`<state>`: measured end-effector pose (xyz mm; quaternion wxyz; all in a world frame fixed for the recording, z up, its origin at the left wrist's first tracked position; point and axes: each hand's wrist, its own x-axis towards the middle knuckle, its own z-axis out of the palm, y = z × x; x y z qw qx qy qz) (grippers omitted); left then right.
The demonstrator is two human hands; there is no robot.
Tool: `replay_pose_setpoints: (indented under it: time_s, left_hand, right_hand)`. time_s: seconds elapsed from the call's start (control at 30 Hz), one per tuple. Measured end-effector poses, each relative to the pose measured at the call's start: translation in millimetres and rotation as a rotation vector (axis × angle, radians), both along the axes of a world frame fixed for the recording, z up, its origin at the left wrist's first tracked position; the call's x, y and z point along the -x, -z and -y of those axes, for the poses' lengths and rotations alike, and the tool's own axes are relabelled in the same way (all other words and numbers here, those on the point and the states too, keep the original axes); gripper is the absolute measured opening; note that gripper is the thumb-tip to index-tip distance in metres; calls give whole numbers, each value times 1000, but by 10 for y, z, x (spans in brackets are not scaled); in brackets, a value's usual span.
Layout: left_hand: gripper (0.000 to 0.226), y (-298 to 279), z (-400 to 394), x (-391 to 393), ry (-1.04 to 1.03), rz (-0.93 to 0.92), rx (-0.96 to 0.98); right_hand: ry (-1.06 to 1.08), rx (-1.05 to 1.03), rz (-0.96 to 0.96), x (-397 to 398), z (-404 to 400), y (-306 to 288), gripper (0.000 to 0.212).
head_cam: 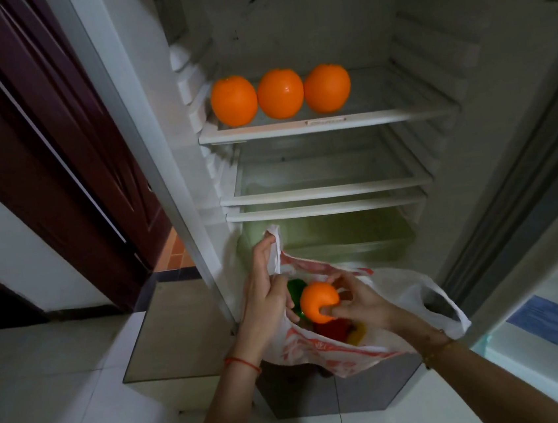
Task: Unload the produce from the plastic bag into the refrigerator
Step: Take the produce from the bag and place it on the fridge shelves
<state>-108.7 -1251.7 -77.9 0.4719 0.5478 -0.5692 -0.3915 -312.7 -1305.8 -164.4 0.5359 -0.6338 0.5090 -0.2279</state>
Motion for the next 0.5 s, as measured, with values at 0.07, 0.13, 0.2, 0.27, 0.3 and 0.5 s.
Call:
replay_pose_setpoints:
  time_s: [0.07,0.13,0.2,0.27,0.3,0.5]
  left_hand:
    - [59,-24,30,37,1,15,20]
    - [56,-53,59,76,2,13,27]
    - [52,-83,76,110,2,17,39]
    - [50,-96,88,130,6,21,48]
    - [50,-93,99,135,7,25,47]
    - [51,-101,152,153,23,31,17]
  right_hand:
    - [98,-39,178,16,10,-172,52]
    - [138,-43,318,46,3,-348,49]
    - [138,-59,423,60,-21,-518,47]
    - [170,-64,498,59,-39,-679,43]
    - [187,-64,527,57,-37,-746,47]
    - [366,210,449,105,45,-1250,68]
